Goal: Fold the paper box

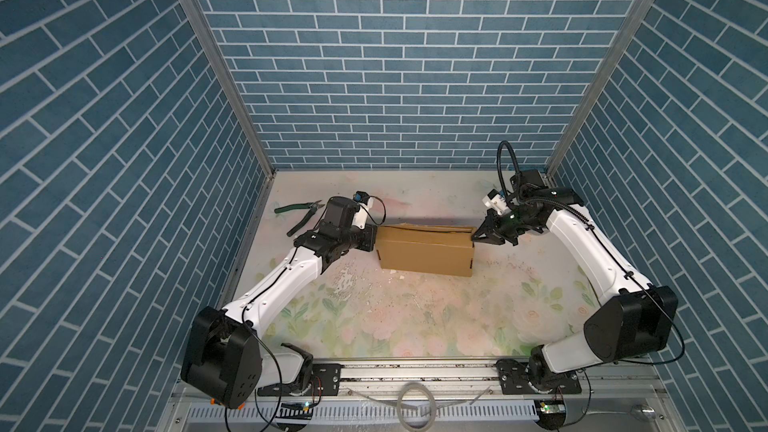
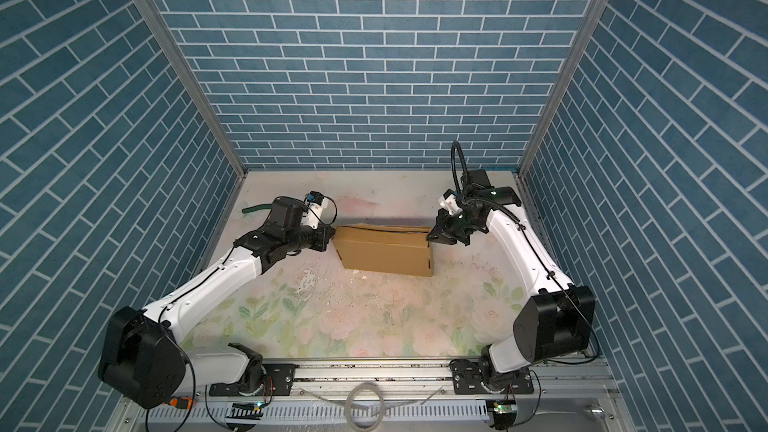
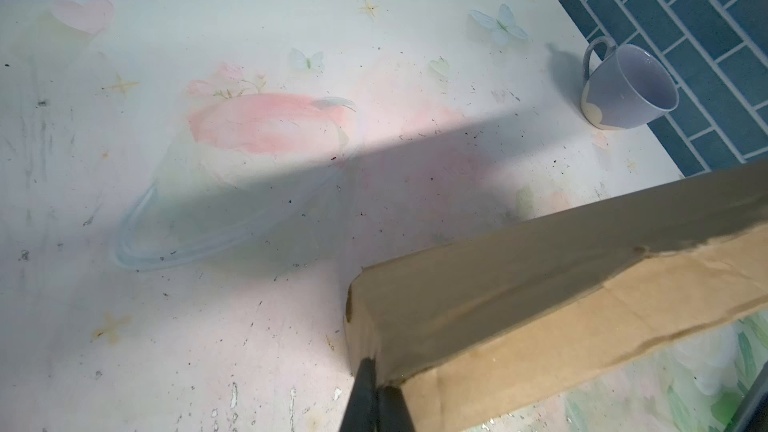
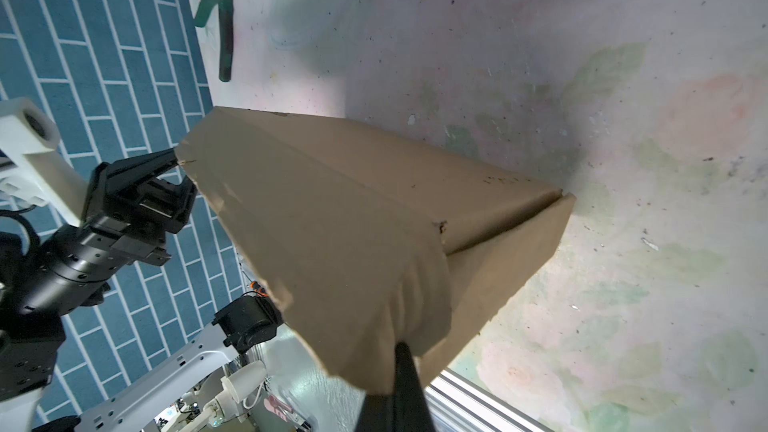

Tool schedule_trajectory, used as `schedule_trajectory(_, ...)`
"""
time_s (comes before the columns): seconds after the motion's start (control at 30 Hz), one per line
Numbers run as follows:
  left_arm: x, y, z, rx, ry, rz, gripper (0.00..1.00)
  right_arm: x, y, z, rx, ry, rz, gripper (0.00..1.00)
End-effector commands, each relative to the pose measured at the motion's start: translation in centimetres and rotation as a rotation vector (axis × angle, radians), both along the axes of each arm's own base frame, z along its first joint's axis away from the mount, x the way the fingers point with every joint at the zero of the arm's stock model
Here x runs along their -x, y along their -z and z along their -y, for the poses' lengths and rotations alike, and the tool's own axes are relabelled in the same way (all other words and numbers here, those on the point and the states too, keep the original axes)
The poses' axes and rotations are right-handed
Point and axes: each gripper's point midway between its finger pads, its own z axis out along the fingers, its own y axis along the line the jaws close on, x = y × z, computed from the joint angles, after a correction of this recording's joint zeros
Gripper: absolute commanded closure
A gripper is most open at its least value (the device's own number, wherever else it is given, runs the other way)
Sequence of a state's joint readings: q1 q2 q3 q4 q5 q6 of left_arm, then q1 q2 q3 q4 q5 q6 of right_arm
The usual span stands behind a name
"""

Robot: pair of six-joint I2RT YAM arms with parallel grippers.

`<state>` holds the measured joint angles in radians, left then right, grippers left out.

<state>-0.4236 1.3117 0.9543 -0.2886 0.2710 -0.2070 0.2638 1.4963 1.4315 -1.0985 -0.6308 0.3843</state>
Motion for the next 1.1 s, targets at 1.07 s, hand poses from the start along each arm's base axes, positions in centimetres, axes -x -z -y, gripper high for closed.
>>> schedule_trajectory(1.07, 2.7, 0.6, 0.7, 0.050, 0.046, -0.140, 0.93, -1.6, 2.6, 0.2, 0.083, -0.005, 0.018, 1.00)
